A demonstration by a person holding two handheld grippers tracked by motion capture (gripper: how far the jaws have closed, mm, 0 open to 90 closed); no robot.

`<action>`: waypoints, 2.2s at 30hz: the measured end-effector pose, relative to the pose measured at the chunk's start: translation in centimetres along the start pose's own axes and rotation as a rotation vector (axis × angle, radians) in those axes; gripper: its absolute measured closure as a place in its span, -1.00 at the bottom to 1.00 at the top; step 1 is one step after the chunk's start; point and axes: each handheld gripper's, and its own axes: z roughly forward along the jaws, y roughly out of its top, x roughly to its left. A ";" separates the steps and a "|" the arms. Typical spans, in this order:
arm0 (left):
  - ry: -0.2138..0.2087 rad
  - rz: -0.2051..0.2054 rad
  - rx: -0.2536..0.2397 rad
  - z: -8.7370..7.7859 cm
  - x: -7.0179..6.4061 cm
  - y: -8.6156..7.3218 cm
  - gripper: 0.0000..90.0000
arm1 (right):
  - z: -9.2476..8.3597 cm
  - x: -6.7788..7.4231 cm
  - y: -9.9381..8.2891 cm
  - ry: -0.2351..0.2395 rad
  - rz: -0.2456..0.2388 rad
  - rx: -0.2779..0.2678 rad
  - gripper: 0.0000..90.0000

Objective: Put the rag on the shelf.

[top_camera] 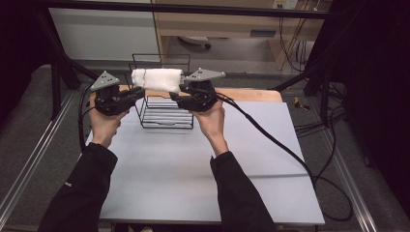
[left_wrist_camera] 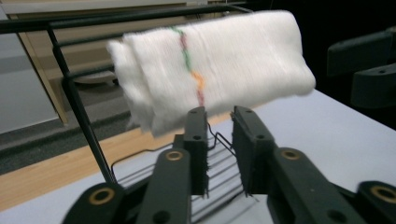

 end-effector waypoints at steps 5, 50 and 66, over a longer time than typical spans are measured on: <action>-0.013 0.008 0.047 -0.5 -0.4 -2.1 0.29 | -1.3 -0.6 -1.3 0.015 0.046 0.025 -0.22; -0.078 0.033 0.262 -3.4 -0.9 -17.6 -0.86 | -17.0 -8.5 -25.0 -0.019 0.263 0.191 -0.99; -0.082 0.024 0.273 -3.8 -1.0 -18.6 -0.85 | -18.2 -8.2 -26.7 -0.030 0.250 0.194 -0.99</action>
